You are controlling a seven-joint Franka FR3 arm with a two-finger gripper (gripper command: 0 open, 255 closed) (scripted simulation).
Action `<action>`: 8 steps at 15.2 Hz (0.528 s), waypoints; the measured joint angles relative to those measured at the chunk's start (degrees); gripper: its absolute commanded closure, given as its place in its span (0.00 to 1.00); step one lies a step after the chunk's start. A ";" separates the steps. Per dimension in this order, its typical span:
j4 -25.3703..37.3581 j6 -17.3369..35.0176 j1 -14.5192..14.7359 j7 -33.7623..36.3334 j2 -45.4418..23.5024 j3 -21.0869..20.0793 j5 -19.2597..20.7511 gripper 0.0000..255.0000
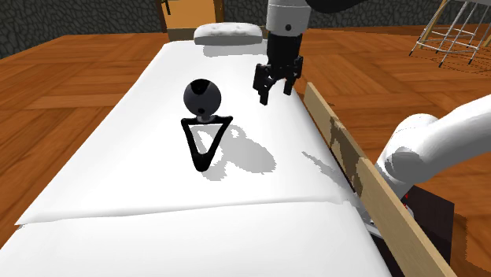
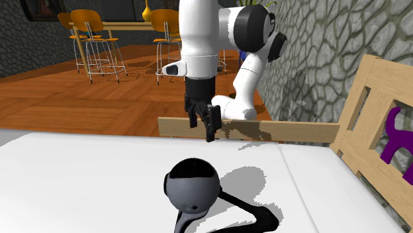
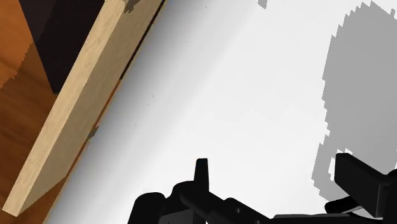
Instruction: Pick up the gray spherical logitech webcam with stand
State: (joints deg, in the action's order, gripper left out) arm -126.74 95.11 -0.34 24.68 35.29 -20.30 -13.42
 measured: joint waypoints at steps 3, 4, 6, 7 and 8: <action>3.89 1.68 -0.62 6.40 -4.77 -4.47 -0.57 0.00; 5.55 2.43 -0.88 8.83 -6.87 -6.31 -0.54 0.00; 8.00 3.44 -1.37 13.08 -9.91 -9.10 -0.22 0.00; 9.16 3.89 -1.55 15.29 -11.34 -10.54 0.00 0.00; 10.95 4.53 -1.97 17.62 -13.60 -12.18 0.66 0.00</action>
State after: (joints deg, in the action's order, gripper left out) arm -115.79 99.64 -2.30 42.30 21.69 -32.48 -12.76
